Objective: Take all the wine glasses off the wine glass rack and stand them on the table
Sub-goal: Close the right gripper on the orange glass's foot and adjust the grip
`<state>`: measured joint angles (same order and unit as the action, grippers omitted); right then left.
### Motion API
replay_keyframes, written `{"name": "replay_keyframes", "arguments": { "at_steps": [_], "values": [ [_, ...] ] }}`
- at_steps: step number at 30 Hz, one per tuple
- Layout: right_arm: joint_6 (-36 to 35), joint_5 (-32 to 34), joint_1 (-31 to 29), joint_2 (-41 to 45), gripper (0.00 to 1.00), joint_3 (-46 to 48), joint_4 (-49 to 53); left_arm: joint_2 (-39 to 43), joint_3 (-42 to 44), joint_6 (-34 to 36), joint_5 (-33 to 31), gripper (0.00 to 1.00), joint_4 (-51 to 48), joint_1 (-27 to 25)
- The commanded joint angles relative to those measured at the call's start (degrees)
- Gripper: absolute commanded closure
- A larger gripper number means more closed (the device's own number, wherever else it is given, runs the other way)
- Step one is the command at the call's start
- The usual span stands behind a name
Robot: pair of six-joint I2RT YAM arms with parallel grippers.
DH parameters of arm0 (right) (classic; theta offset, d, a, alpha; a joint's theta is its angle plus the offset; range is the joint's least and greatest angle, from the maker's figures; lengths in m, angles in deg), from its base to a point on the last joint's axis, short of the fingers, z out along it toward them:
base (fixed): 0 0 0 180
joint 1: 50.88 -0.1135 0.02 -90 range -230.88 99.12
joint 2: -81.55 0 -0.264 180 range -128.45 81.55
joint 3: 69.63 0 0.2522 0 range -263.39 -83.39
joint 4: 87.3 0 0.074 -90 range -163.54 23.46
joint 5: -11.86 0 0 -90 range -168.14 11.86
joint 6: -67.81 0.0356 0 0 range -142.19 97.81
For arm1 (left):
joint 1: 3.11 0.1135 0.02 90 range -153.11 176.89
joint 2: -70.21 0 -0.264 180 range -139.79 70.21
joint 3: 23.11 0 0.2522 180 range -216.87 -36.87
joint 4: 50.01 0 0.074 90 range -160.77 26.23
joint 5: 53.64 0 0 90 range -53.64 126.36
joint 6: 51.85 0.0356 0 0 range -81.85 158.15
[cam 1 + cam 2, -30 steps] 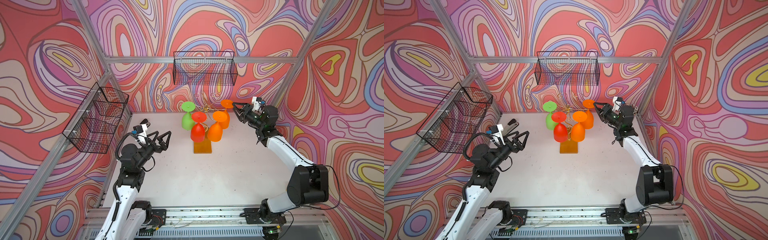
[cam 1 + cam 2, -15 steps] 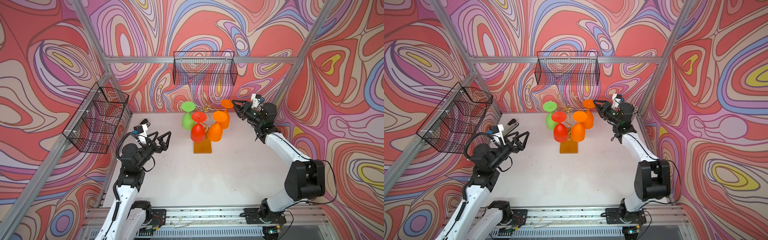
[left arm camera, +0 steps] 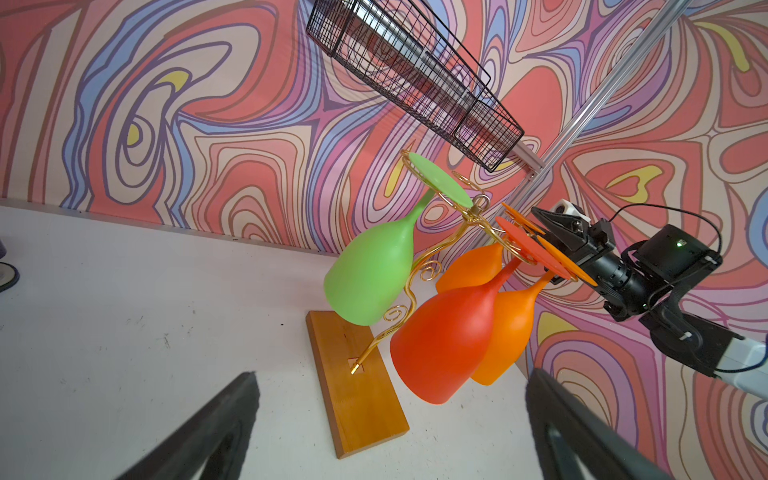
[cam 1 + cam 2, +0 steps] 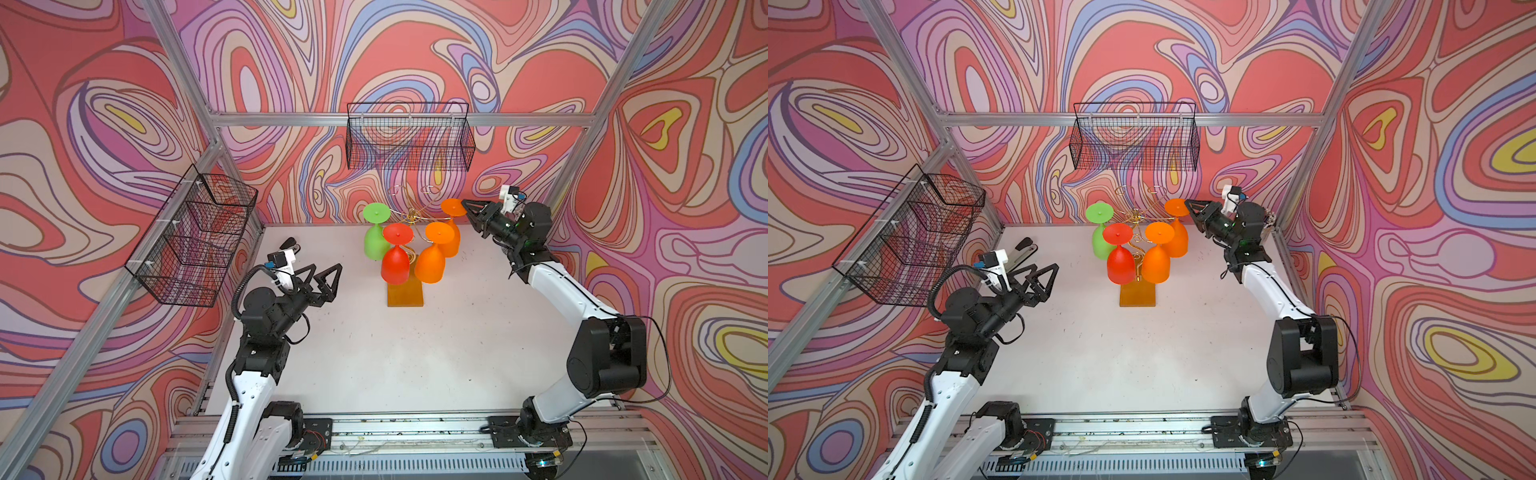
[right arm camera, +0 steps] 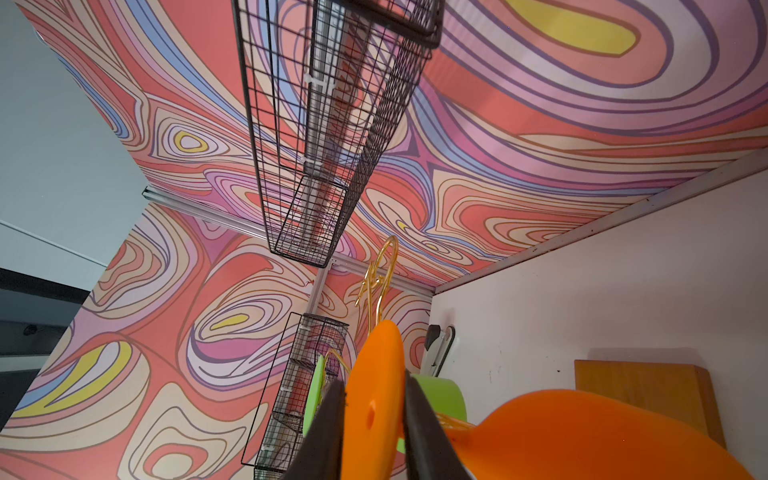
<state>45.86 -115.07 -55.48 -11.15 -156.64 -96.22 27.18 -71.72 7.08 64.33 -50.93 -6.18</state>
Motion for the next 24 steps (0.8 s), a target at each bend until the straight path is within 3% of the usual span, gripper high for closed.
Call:
{"name": "replay_keyframes", "arguments": {
  "at_steps": [1,13,24],
  "values": [
    [-0.73,-0.61,-0.44,-1.20,0.80,-1.67,0.32,1.01,-1.33,1.21,-0.73,0.01,-0.27,-0.27],
    [-0.66,-0.79,-0.41,-0.61,1.00,-2.43,3.36,1.10,-1.22,1.37,-0.92,0.01,-0.49,-0.27],
    [0.03,-0.12,-0.41,1.30,1.00,-5.14,10.94,0.84,-1.19,1.45,-0.95,0.01,-0.54,-0.29]
  ]
}}
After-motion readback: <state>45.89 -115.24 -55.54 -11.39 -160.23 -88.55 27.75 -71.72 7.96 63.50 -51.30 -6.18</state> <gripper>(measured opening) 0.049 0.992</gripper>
